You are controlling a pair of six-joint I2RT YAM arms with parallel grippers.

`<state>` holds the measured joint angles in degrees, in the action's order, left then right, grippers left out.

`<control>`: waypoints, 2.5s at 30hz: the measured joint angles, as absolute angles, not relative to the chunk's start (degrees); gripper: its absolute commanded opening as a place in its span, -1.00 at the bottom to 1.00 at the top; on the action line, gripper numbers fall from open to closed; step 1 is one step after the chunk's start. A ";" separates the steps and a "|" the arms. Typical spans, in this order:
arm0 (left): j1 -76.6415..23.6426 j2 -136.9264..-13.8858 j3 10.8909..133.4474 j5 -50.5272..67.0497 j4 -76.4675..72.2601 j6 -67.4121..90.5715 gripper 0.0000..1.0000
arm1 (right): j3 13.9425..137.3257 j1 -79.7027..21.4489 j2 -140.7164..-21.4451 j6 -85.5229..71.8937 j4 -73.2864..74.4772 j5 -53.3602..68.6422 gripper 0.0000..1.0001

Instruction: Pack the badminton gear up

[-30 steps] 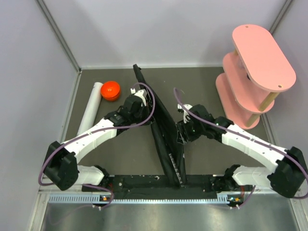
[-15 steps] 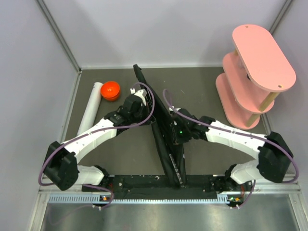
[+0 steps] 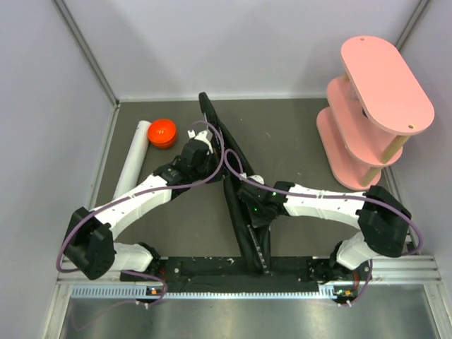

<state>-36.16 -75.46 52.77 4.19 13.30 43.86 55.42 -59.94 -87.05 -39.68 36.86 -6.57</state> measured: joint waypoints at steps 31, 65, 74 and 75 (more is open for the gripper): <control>-36.32 -74.41 52.53 0.51 11.97 43.27 -1.00 | 45.65 -62.22 -63.26 -37.17 47.97 3.40 -0.24; -36.03 -73.49 49.06 8.80 8.14 39.48 -1.00 | 37.89 -52.12 -75.88 -22.17 13.87 20.88 -0.04; -36.01 -76.20 49.80 11.16 6.76 39.09 -1.00 | 36.45 -52.58 -76.97 -29.89 9.76 20.84 -1.00; -36.32 -76.82 50.48 11.42 6.63 39.09 -1.00 | 36.97 -53.21 -76.05 -30.06 11.42 18.76 -1.00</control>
<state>-36.32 -76.82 50.48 11.42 6.63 39.09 36.97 -53.21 -76.05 -30.06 11.42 18.76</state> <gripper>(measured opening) 0.022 0.230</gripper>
